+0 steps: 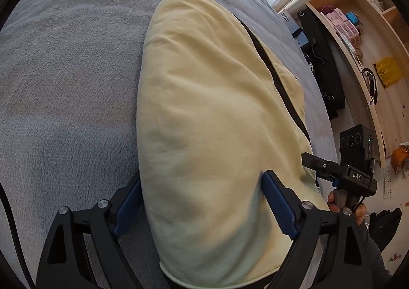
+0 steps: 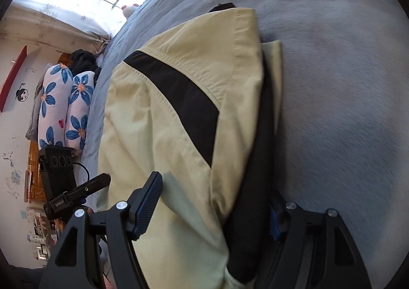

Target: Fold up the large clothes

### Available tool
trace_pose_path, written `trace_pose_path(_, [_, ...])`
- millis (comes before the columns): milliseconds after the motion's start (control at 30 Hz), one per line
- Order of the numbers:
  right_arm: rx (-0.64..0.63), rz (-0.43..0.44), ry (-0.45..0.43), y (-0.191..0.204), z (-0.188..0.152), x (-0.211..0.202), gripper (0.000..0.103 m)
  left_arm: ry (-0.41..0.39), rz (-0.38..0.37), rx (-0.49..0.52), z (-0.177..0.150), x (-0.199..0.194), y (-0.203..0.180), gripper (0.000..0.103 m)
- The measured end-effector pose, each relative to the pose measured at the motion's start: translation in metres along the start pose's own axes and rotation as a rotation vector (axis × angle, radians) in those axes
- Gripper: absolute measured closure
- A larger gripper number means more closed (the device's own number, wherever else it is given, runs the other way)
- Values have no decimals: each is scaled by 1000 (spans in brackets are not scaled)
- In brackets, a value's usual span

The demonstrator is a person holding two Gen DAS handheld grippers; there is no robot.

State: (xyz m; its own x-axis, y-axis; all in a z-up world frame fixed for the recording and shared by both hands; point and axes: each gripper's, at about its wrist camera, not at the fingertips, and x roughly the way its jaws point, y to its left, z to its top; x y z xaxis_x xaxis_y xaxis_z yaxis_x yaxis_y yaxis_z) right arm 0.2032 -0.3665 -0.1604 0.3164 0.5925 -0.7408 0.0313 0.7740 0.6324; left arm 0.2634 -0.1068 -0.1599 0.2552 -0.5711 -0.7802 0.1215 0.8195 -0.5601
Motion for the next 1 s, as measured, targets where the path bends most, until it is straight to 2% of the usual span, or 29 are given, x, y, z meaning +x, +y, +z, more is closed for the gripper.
trace_pose_path(67, [-6,17,-11,1,4,5,32,-6,2,8,4,4,-2,13])
trace_pose_path(200, [-47,-11,-40,7,5,11,35,-7,19,40,9,12,-9,9])
trace_pose_path(267, [-54,-26,-53,8,6,13,44,-7,21,44,11,12,-10,8])
trace_pose_path(333, [-41,-23,-57,6,6,12,62,-6,27,38,14,13,-12,9])
trace_pose_path(367, [-30,-15,-63,5,6,11,66,-11,34,41,14,12,-14,13])
trace_pose_path(400, [-25,-14,-65,4,6,9,76,-20,49,52,14,11,-18,16])
trace_pose_path(433, [-28,-16,-69,7,5,7,82,-25,61,69,13,10,-22,24])
trace_pose_path(467, [-37,-23,-74,11,5,6,85,-35,75,92,13,7,-27,33])
trace_pose_path(500, [-49,-37,-80,17,4,5,89,-45,87,111,13,3,-30,37])
trace_pose_path(567, [-83,-75,-95,32,2,1,90,-59,91,118,15,-6,-33,56])
trace_pose_path(667, [-118,-103,-134,54,-3,-9,92,-74,81,113,19,-18,-37,71])
trace_pose_path(867, [-213,-189,-181,109,-19,-18,93,-114,137,166,15,-48,-53,74])
trace_pose_path(1000, [-213,-157,-200,137,-26,-23,93,-139,146,165,14,-84,-48,74])
